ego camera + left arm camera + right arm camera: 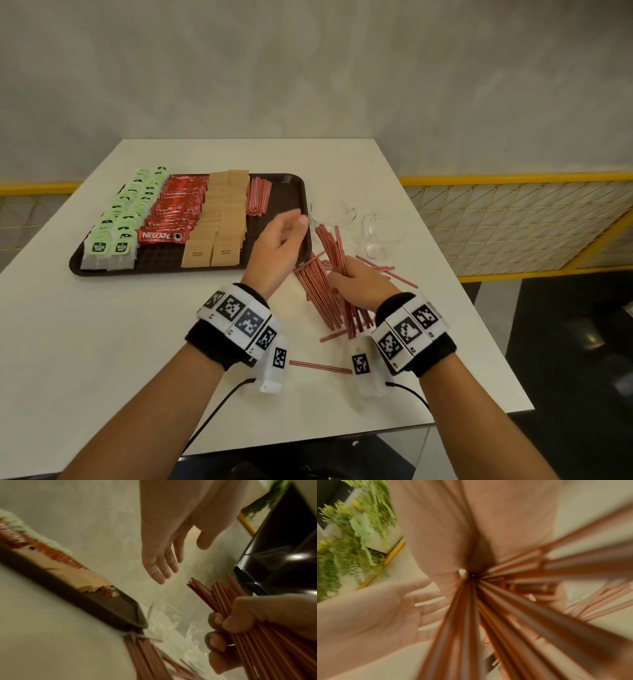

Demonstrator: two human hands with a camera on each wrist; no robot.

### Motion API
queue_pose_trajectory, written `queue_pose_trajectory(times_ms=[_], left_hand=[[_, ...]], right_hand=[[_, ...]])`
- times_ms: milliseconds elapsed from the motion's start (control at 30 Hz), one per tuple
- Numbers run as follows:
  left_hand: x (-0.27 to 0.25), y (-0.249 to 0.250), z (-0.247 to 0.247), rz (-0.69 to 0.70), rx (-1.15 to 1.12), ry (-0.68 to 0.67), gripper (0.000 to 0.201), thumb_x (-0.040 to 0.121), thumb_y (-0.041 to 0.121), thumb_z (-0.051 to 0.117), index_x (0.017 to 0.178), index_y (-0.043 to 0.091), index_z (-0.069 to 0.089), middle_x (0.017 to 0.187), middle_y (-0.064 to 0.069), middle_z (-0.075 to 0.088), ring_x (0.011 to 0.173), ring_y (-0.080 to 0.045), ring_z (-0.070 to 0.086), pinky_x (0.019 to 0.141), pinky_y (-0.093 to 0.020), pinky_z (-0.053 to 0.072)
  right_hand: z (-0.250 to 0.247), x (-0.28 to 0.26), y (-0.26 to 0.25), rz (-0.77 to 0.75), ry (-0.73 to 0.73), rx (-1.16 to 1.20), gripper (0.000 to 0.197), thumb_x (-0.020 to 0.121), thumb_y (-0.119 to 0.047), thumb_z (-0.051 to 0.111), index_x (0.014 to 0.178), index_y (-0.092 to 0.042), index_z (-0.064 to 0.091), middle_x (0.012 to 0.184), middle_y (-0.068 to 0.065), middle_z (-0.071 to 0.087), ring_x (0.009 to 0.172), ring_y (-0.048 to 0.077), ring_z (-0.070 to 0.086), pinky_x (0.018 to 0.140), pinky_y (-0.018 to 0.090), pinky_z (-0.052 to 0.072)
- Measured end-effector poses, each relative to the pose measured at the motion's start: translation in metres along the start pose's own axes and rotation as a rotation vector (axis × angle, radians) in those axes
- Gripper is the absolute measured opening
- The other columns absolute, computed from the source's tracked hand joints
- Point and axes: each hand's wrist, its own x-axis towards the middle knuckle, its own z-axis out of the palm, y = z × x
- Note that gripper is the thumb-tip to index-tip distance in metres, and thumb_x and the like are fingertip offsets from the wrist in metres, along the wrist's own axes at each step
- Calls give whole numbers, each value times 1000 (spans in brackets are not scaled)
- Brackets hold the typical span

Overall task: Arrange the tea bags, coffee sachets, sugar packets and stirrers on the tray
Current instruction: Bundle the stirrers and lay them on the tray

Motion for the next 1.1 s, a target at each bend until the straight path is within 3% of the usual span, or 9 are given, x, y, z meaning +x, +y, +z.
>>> queue_pose_trajectory(times_ms=[100, 167, 267, 400, 500, 600, 733, 867, 1100], left_hand=[[-2, 19, 3, 115, -42, 2, 36, 97, 43, 36, 122, 24, 55, 123, 9, 58, 114, -2, 53, 105, -31, 39], [-8, 28, 6, 146, -71, -55, 39, 100, 39, 32, 116, 19, 60, 116, 2, 65, 108, -6, 60, 102, -30, 43], [-20, 33, 10, 236, -41, -64, 40, 100, 31, 33, 116, 10, 63, 108, -3, 69, 99, -4, 64, 94, -22, 48], [-30, 37, 3, 334, 68, -101, 41, 98, 34, 34, 127, 17, 56, 117, 7, 64, 103, 10, 57, 88, -3, 40], [-33, 34, -12, 193, -182, -54, 55, 90, 51, 28, 141, 29, 36, 125, 16, 55, 115, 8, 49, 94, -12, 42], [-33, 12, -29, -199, -642, 24, 55, 97, 47, 26, 140, 15, 38, 130, -6, 57, 117, -18, 54, 95, -36, 45], [-38, -17, -33, -558, -1017, -108, 59, 97, 46, 30, 131, -1, 46, 110, -18, 65, 94, -29, 65, 82, -44, 51], [-43, -19, -29, -568, -1064, -224, 56, 100, 42, 28, 124, -4, 51, 117, -24, 61, 103, -32, 63, 91, -46, 48], [-41, -30, -52, -488, -1201, -229, 44, 80, 27, 45, 116, 4, 58, 117, -18, 64, 101, -24, 67, 83, -37, 56]], right_hand=[[11, -8, -4, -188, 10, 83, 4, 94, -15, 44, 98, -14, 45, 84, 2, 56, 79, 19, 59, 75, 32, 49], [18, -13, -7, -304, 44, 117, 7, 94, -10, 44, 102, -10, 44, 83, 3, 52, 72, 15, 52, 67, 25, 47], [26, -19, -12, -433, 105, 266, 18, 95, -6, 45, 109, -17, 45, 85, 6, 55, 71, 15, 51, 64, 34, 48], [29, -21, -15, -505, 110, 378, 14, 95, -10, 48, 98, -23, 47, 69, 0, 50, 56, 10, 47, 57, 33, 45], [23, -20, -22, -573, 198, 548, 6, 95, -15, 50, 90, -12, 48, 60, -5, 46, 49, 5, 45, 50, 21, 41], [12, -21, -33, -610, 196, 946, 15, 93, -21, 52, 84, -11, 45, 54, -8, 42, 48, 8, 43, 55, 25, 42], [12, -12, -52, -687, 105, 1210, 21, 80, -33, 61, 76, -18, 49, 54, -7, 41, 48, 8, 42, 56, 24, 42], [32, 0, -65, -694, 105, 945, 16, 89, -26, 58, 77, -21, 48, 56, -9, 47, 52, 11, 45, 61, 27, 43], [64, 19, -83, -653, -14, 732, 20, 86, -8, 63, 77, -14, 46, 61, 0, 50, 57, 14, 51, 65, 27, 48]])
